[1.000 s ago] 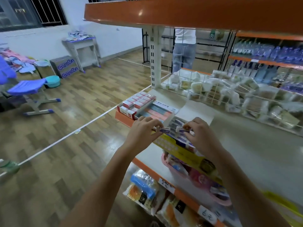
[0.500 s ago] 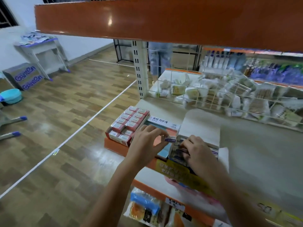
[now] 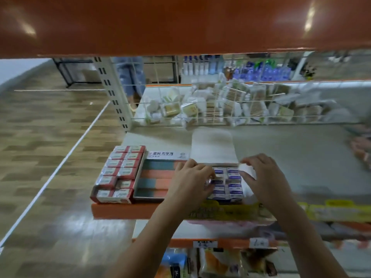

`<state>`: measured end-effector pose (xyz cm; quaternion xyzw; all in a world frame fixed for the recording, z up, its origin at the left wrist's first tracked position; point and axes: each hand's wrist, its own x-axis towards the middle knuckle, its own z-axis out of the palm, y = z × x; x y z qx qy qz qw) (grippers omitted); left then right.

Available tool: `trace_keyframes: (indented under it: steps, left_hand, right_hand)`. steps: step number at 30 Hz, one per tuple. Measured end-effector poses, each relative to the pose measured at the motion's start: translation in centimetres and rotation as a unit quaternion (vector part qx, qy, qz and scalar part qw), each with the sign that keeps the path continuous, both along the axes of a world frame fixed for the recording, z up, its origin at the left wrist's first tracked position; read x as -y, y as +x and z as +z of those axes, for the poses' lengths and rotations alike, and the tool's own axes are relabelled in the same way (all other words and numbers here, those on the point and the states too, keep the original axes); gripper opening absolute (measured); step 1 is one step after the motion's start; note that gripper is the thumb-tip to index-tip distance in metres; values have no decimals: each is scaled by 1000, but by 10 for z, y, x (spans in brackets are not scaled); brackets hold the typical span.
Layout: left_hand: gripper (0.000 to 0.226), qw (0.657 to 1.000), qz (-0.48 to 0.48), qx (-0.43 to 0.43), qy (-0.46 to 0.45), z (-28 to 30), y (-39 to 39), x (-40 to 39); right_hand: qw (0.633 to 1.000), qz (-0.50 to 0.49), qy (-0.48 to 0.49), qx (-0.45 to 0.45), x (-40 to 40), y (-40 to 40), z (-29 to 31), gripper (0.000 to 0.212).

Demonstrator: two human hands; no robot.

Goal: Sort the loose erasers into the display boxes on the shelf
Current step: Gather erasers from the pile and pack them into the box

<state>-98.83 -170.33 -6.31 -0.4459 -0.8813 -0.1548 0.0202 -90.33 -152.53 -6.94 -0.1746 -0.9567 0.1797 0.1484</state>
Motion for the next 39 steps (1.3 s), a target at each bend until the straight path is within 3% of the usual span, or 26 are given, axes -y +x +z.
trace_keyframes:
  steps: [5, 9, 18, 23, 27, 32, 39]
  left_hand:
    - [28, 998, -13, -26, -61, -12, -5, -14]
    - [28, 997, -4, -42, -58, -16, -5, -16]
    - [22, 992, 10, -63, -111, -12, -4, -22]
    - [37, 990, -49, -44, -125, 7, -15, -38]
    - [36, 988, -110, -51, -92, 21, -5, -77]
    - [36, 983, -179, -38, -24, 31, 39, -143]
    - [41, 967, -247, -35, -59, 19, 115, -255]
  right_hand:
    - [996, -56, -59, 39, -2, 14, -13, 40]
    - [993, -72, -81, 40, 2, 15, -16, 44]
    - [994, -84, -44, 46, 10, 11, -12, 46]
    - [994, -71, -63, 57, 1, 19, 3, 41]
    - [994, -93, -24, 43, -23, 42, 16, 36]
    - [984, -143, 20, 103, -71, 87, 22, 39]
    - [960, -224, 39, 165, -168, 177, 20, 45]
